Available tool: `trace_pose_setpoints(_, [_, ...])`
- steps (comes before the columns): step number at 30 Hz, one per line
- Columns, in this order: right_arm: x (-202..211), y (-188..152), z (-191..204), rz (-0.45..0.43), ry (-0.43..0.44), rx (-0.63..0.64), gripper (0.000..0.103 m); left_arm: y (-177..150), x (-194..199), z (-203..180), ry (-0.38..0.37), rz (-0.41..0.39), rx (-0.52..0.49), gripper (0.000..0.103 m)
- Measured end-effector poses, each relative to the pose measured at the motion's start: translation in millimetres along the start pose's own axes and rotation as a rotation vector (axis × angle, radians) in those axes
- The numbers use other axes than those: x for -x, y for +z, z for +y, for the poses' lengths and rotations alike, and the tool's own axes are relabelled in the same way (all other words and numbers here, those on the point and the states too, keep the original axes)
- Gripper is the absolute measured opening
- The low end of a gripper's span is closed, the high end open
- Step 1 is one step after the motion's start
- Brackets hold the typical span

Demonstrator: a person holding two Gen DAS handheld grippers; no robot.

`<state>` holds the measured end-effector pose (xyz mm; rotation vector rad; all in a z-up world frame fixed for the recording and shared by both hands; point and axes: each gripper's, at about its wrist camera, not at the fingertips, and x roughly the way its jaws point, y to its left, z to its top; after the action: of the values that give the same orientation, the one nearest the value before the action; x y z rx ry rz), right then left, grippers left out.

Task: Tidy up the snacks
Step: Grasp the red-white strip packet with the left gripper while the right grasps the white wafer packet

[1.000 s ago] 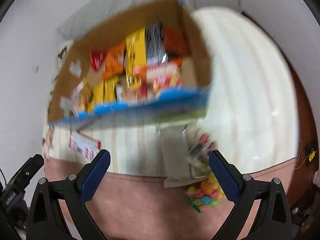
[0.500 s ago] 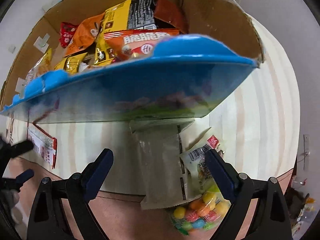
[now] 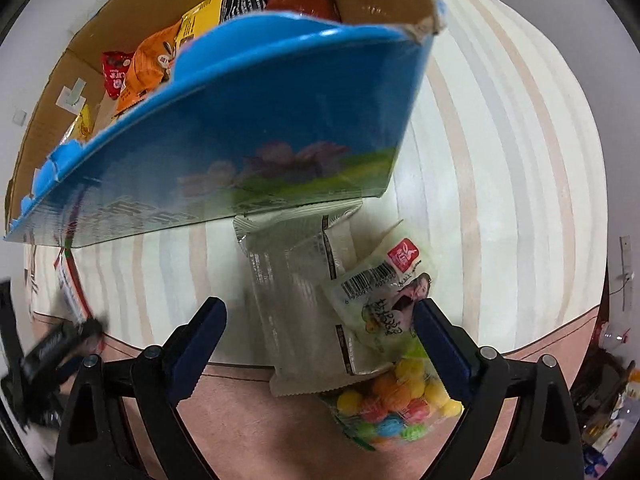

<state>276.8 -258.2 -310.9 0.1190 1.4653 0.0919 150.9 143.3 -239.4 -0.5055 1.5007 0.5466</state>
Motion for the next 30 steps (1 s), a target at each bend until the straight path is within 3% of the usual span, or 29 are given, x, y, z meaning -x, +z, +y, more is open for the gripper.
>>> trace_pose_setpoints(3, [0.8, -0.5, -0.8, -0.001, 0.017, -0.005, 0.098, -7.1, 11.5, 18.5, -0.039, 0.006, 0.006, 0.103])
trace_pose_setpoints(5, [4.8, -4.4, 1.0, -0.012, 0.067, -0.001, 0.098, -6.5, 26.2, 21.7, -0.079, -0.034, 0.011, 0.103])
trace_pose_setpoints(7, [-0.5, -9.7, 5.0, 0.014, 0.043, 0.027, 0.098, -1.4, 34.8, 13.5, -0.108, -0.068, -0.020, 0.103])
trace_pose_setpoints(10, [-18.6, -16.4, 7.6, 0.052, -0.009, 0.035, 0.098, 10.1, 32.2, -14.2, -0.081, -0.091, -0.130, 0.103])
trace_pose_setpoints(12, [-30.6, -18.5, 4.6, 0.062, 0.021, 0.007, 0.092, 17.7, 22.9, -31.9, -0.046, -0.096, -0.202, 0.102])
trace_pose_setpoints(14, [-39.6, -21.8, 6.7, 0.053, -0.002, 0.002, 0.079, 21.9, 15.0, -42.2, -0.007, -0.110, -0.261, 0.074])
trace_pose_setpoints(15, [-39.0, -23.1, 8.5, 0.037, -0.022, 0.013, 0.071, 20.7, 16.1, -43.5, 0.001, -0.126, -0.273, 0.067])
trace_pose_setpoints(16, [-36.3, -25.2, 11.7, 0.020, -0.033, 0.031, 0.066, 17.6, 19.6, -43.9, -0.007, -0.143, -0.285, 0.054])
trace_pose_setpoints(17, [-34.3, -28.0, 14.6, 0.012, -0.033, 0.042, 0.064, 14.6, 21.9, -42.8, -0.007, -0.146, -0.293, 0.051])
trace_pose_setpoints(20, [-31.9, -46.4, 25.5, 0.025, 0.012, 0.075, 0.061, -6.1, 24.8, -40.9, -0.034, -0.118, -0.312, 0.050])
trace_pose_setpoints(25, [-35.8, -89.1, 38.7, 0.104, 0.087, 0.106, 0.061, -69.9, 19.1, -35.6, -0.071, -0.028, -0.350, 0.050])
trace_pose_setpoints(30, [-43.9, -118.7, 33.1, 0.203, 0.181, 0.055, 0.065, -117.1, 10.7, -37.4, -0.074, 0.018, -0.430, 0.052])
